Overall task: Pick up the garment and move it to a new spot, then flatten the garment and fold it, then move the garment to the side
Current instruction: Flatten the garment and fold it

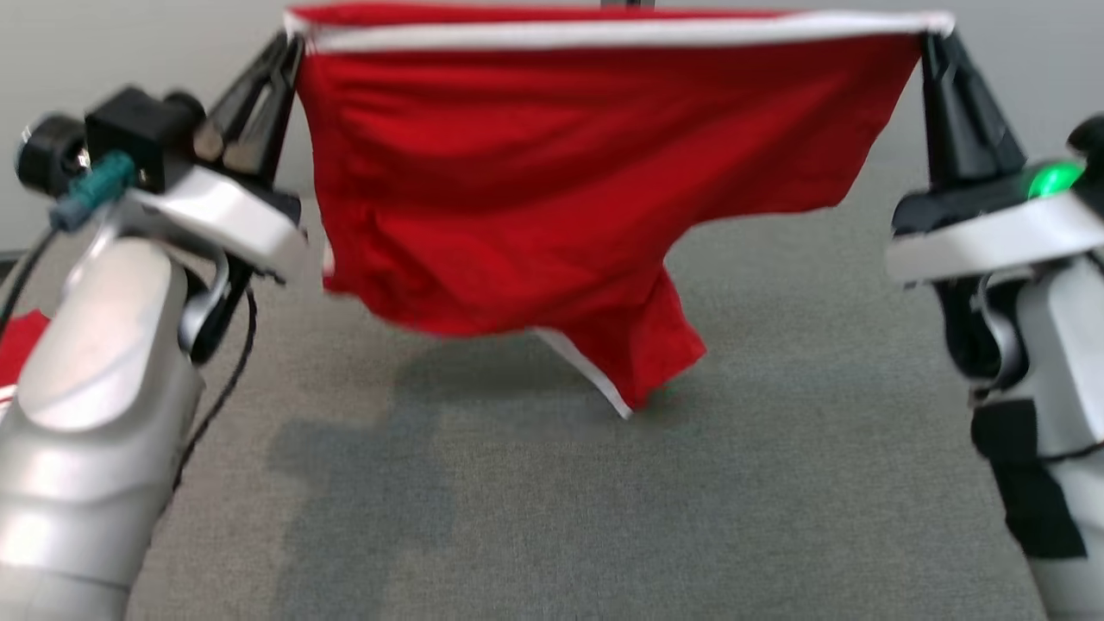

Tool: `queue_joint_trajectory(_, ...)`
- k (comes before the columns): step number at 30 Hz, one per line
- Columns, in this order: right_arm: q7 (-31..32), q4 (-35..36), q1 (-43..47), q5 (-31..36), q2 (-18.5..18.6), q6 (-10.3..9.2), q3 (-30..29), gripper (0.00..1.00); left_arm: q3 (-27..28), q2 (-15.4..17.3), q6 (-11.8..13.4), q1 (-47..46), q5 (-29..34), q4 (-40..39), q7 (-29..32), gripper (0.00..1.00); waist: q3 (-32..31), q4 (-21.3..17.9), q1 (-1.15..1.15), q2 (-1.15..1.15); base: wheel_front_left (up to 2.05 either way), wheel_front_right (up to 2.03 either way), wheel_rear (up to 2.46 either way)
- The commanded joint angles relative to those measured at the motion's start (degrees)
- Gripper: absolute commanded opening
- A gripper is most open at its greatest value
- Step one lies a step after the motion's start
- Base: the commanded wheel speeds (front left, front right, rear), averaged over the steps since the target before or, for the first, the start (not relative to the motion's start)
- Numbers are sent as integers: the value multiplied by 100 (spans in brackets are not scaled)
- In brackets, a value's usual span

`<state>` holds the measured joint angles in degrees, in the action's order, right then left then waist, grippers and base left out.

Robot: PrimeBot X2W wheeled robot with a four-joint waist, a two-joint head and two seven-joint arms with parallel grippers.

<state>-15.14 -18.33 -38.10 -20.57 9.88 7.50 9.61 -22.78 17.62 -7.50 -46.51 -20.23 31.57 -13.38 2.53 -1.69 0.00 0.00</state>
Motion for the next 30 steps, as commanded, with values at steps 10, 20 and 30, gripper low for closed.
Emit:
queue_joint_trajectory(10,0,-824,-2213,232,308,-1,97,0,-210,-105,64,-2140,201,821,-59,0,1712,216,0,0,0,0,0)
queue_joint_trajectory(20,0,-1221,-4080,1040,437,-1,-366,0,26,-258,179,-3691,669,694,-183,0,2682,316,0,0,0,0,0)
queue_joint_trajectory(30,0,-838,-2819,826,569,-1,34,0,668,-611,102,-1968,456,539,-176,0,2861,224,0,0,0,0,0)
